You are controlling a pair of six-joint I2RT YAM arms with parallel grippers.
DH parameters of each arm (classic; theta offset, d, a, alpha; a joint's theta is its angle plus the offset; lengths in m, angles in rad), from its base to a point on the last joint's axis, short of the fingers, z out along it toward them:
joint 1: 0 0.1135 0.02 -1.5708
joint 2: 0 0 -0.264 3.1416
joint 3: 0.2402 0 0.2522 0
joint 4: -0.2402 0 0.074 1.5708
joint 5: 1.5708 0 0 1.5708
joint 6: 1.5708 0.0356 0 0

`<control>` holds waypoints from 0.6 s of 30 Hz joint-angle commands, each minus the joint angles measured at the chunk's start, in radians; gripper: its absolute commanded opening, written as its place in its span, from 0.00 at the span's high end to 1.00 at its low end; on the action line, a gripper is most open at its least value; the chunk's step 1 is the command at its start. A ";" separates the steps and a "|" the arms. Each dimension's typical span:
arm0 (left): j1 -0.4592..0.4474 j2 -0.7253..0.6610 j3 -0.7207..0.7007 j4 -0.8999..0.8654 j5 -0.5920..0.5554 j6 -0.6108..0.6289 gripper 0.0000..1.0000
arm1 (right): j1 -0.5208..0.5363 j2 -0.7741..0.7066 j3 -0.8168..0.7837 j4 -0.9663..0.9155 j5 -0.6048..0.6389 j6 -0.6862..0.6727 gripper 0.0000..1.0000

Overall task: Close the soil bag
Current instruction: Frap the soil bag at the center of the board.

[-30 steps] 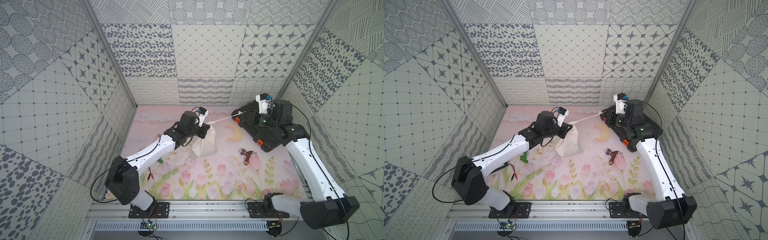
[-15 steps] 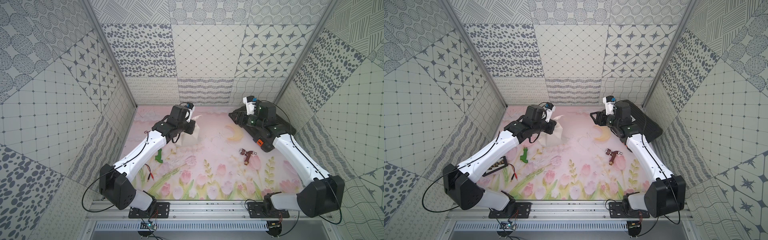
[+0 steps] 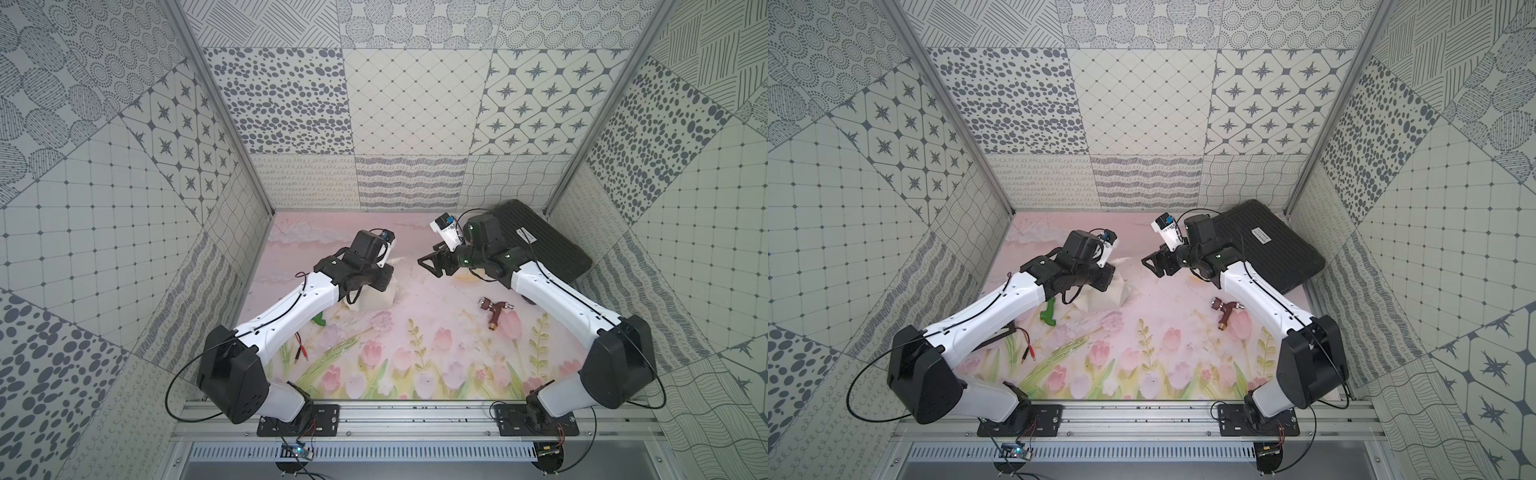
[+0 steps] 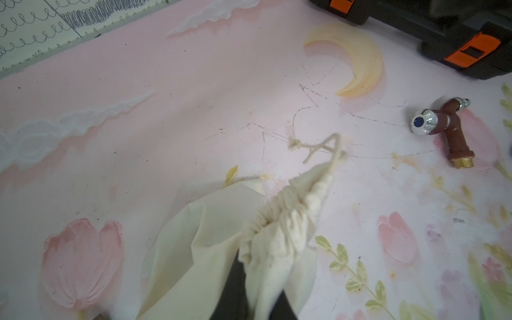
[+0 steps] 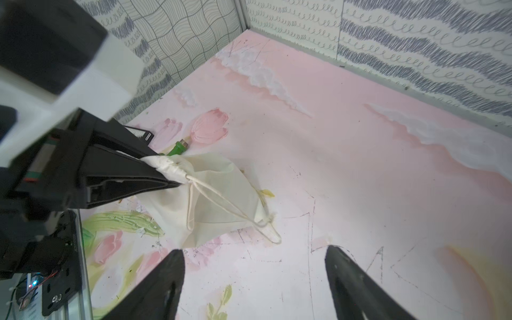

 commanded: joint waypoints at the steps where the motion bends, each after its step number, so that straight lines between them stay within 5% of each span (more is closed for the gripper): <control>1: -0.003 -0.037 -0.024 0.002 -0.001 0.019 1.00 | 0.008 0.029 -0.015 0.152 -0.090 -0.110 0.18; 6: -0.003 -0.052 -0.036 0.000 0.014 0.009 1.00 | 0.037 0.078 -0.111 0.435 -0.132 -0.105 0.18; 14: -0.003 -0.064 -0.036 -0.007 0.026 -0.003 1.00 | 0.085 0.156 -0.142 0.574 -0.146 -0.094 0.20; 18: -0.003 -0.074 -0.039 -0.006 0.031 -0.005 1.00 | 0.086 0.180 -0.158 0.618 -0.061 -0.092 0.41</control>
